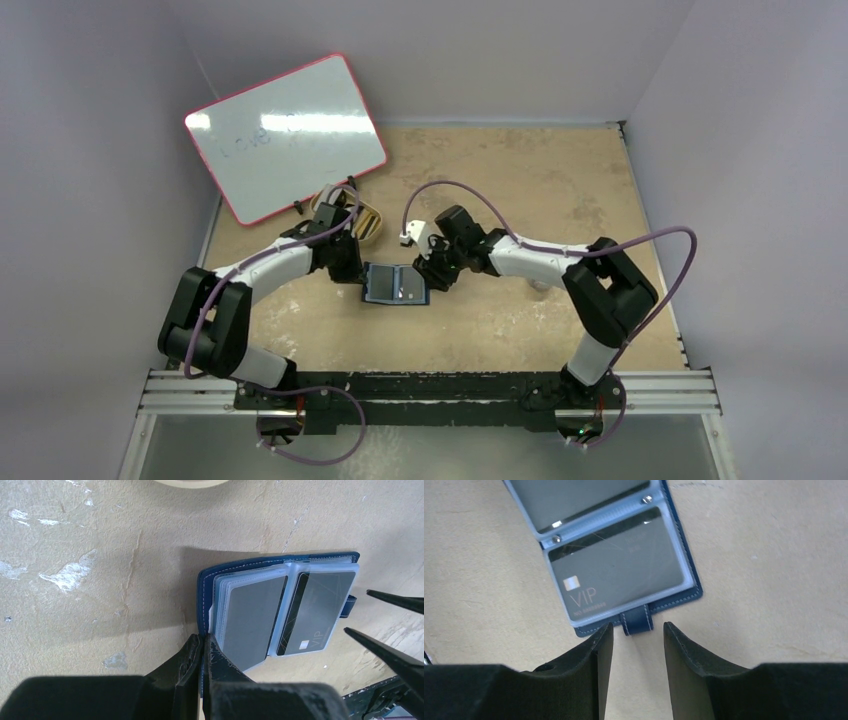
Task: Put the credit cards into the card holder
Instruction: Close the card holder at the center of the board.
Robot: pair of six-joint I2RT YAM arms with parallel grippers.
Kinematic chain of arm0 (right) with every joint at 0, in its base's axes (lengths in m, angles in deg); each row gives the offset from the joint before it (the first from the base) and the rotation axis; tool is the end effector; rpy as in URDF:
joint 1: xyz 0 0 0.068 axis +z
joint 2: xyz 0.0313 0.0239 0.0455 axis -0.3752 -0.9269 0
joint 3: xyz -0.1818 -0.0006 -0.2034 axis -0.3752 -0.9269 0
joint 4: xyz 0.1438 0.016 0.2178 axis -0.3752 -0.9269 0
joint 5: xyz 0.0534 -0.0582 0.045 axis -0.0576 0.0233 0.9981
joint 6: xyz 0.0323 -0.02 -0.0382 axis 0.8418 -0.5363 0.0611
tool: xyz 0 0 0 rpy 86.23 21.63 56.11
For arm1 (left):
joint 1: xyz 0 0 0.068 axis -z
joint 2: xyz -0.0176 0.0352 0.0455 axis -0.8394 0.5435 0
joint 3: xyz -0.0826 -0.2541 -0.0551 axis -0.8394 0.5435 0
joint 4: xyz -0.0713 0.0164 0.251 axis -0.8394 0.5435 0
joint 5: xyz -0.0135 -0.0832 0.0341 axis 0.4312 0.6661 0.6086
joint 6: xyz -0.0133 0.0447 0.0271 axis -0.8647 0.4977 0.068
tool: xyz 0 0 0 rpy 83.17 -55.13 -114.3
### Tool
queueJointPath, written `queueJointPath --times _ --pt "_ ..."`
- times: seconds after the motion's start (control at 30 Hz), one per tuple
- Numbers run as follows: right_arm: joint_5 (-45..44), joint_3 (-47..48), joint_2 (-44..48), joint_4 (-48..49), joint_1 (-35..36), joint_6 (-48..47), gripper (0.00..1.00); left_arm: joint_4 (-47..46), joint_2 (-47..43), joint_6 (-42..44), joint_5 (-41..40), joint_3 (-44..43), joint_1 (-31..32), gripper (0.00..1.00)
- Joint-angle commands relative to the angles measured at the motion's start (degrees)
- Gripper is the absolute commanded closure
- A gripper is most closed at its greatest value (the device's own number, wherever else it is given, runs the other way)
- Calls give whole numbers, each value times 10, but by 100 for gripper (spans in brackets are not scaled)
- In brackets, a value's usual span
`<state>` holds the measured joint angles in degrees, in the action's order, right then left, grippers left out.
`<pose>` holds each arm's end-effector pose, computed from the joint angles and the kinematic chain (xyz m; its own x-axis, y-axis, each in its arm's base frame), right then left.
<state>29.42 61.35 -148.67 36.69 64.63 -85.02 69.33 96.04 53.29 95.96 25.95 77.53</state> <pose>0.2534 0.2487 0.1790 -0.2752 -0.6358 -0.7211 -0.9272 0.3738 0.0243 0.2473 -0.0994 0.1664 -0.9331 -0.2349 -0.2722 -0.1177 0.9149 -0.3862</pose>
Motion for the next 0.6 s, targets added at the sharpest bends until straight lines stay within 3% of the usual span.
queueJointPath --times 0.0,0.57 --pt "5 -9 25 44 15 -44 55 3 -20 14 10 -9 -6 100" --pt "-25 0 -20 24 33 -84 56 2 -26 8 -3 -6 -11 100"
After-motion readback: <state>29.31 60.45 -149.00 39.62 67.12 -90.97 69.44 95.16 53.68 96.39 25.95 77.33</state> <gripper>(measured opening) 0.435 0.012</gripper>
